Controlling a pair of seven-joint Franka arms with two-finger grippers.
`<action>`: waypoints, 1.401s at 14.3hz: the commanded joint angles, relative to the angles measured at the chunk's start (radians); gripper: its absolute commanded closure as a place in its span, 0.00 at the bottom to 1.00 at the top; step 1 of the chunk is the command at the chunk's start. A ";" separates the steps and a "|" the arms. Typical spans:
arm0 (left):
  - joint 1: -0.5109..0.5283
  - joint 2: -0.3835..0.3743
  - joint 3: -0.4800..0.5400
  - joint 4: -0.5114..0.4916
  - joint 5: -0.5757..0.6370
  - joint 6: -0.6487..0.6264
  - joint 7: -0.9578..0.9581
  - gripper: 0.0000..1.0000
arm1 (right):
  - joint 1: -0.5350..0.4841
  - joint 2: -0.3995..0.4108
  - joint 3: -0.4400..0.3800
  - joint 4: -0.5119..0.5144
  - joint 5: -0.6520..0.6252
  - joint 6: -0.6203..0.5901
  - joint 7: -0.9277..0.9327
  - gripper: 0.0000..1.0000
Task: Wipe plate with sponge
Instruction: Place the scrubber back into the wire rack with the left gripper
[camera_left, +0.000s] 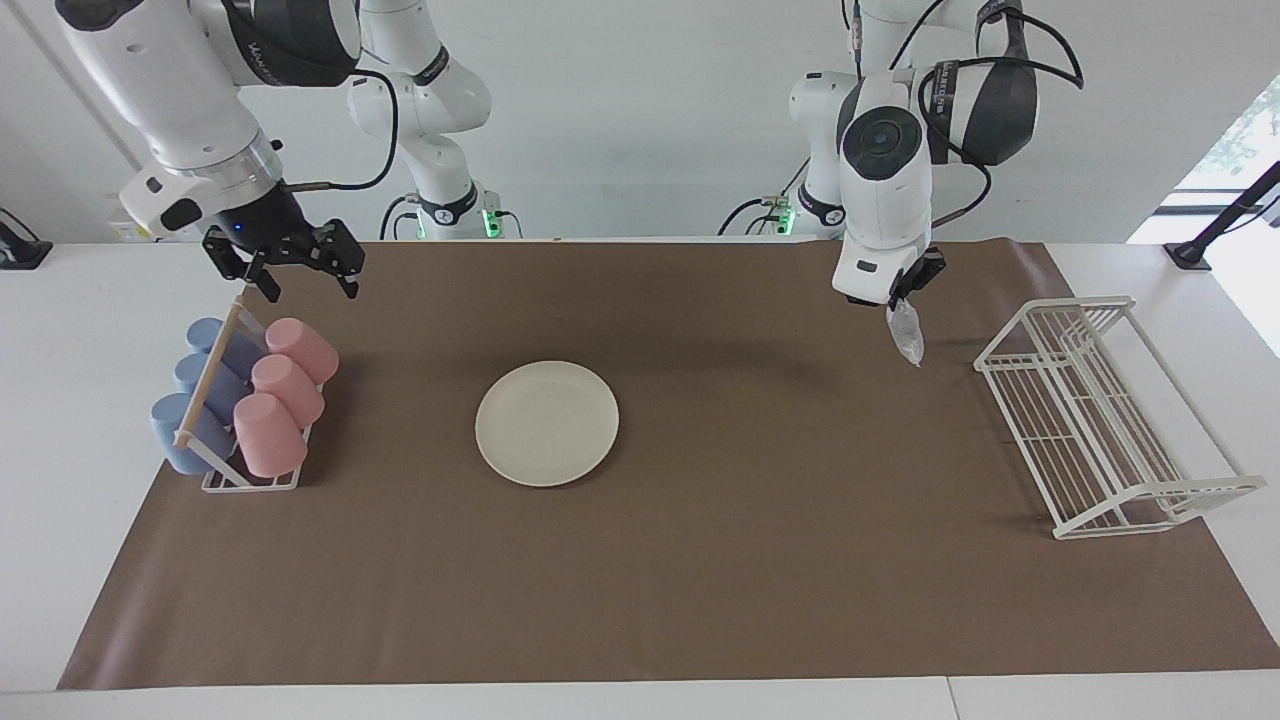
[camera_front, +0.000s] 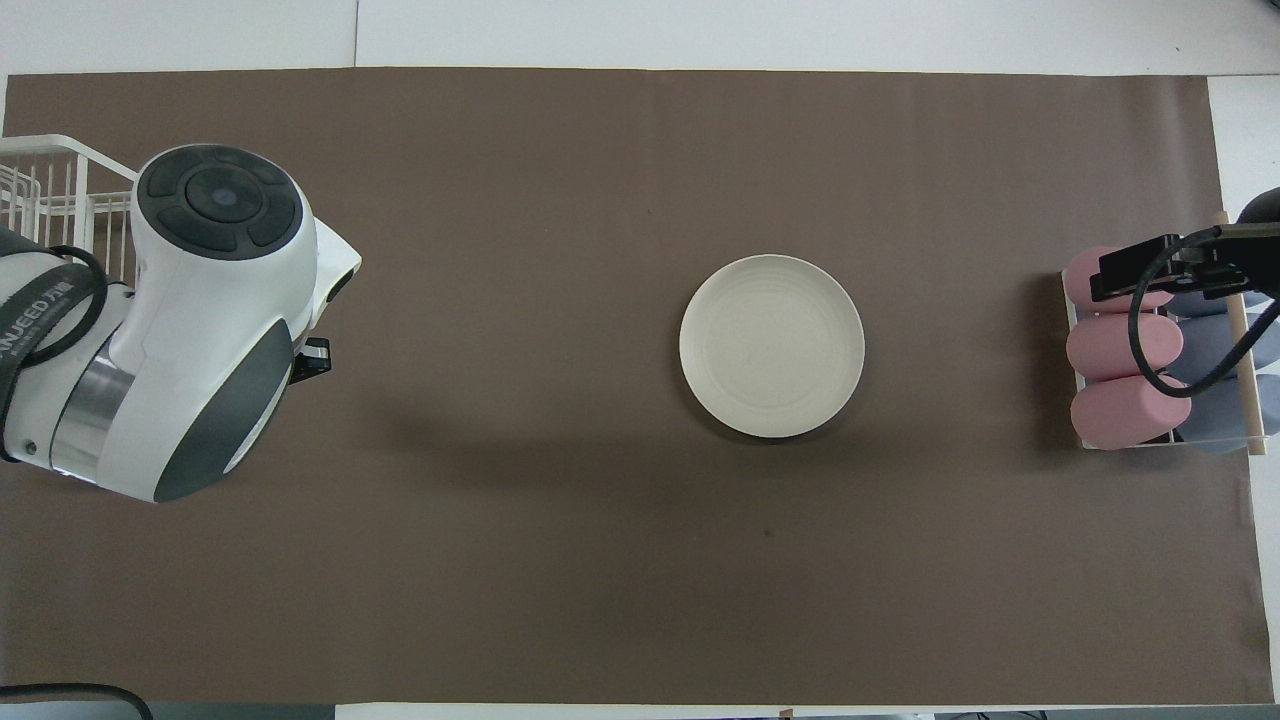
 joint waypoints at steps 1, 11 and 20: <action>-0.028 0.022 0.010 0.045 0.152 -0.096 -0.018 1.00 | -0.015 0.023 0.010 0.041 -0.017 -0.015 0.009 0.00; 0.028 0.133 0.019 0.057 0.608 -0.136 0.039 1.00 | -0.037 0.023 0.006 0.038 0.004 -0.020 0.008 0.00; 0.120 0.425 0.019 0.230 0.697 -0.103 0.036 1.00 | -0.035 0.021 0.006 0.036 0.001 -0.015 0.012 0.00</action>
